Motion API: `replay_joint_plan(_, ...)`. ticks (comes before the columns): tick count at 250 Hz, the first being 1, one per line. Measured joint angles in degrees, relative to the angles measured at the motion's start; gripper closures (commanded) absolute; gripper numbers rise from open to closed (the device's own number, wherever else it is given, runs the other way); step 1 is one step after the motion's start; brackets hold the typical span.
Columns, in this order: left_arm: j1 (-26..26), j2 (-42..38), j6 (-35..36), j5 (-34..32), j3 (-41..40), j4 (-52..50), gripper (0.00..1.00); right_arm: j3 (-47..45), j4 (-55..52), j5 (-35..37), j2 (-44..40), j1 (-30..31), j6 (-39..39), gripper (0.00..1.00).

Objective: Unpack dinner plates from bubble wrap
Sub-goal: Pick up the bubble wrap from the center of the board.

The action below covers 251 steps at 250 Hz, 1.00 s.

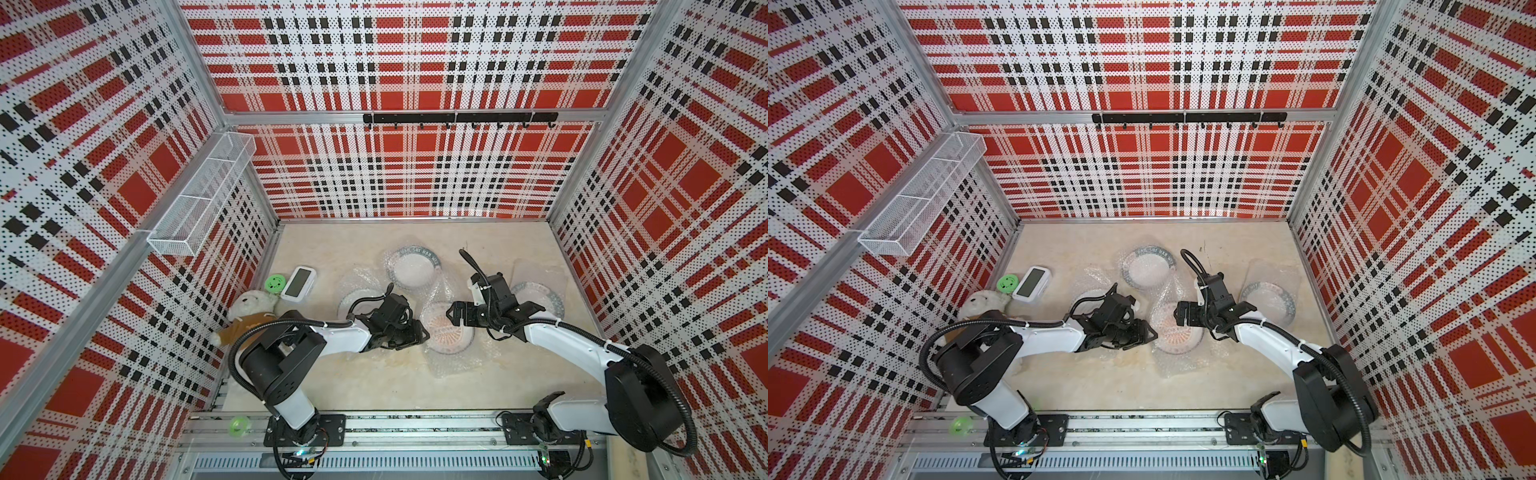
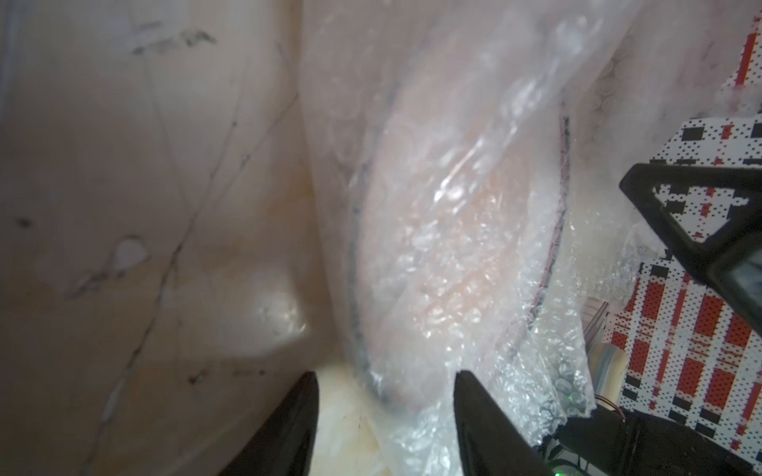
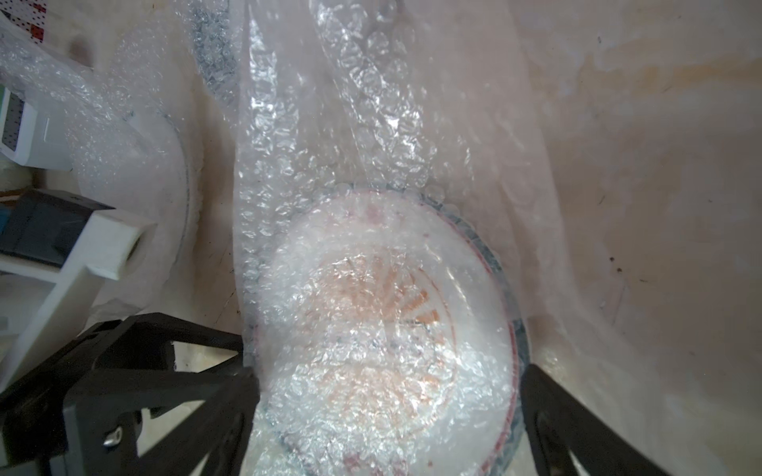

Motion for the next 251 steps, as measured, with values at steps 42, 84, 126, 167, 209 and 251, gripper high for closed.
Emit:
replay_joint_plan(42, 0.3, 2.0, -0.5, 0.8, 0.5, 2.2, 0.68, -1.8, 0.9, -1.2, 1.1, -2.0, 0.0, 0.00)
replay_joint_plan(84, 1.0, 3.2, -2.0, 1.5, 0.2, 3.9, 0.88, -2.2, 1.0, -1.5, 1.9, -2.8, 0.0, 0.00)
replay_joint_plan(126, 2.5, 3.2, -4.1, 4.5, -0.2, 9.5, 1.00, -2.2, 1.3, -2.0, 2.0, -4.2, -0.2, 0.00)
replay_joint_plan(167, 4.3, 2.7, -5.2, 6.6, -2.2, 11.6, 1.00, -2.2, 0.2, -2.6, 1.4, -6.0, -0.4, 0.00)
replay_joint_plan(209, 8.8, 0.0, -7.3, 10.4, -6.1, 14.8, 1.00, -1.4, -2.3, -3.7, -1.9, -7.0, -1.6, 0.00)
replay_joint_plan(251, 12.5, -2.9, -9.8, 14.8, -8.4, 18.4, 1.00, 0.3, -3.5, -7.2, -3.5, -8.1, -2.7, 0.00)
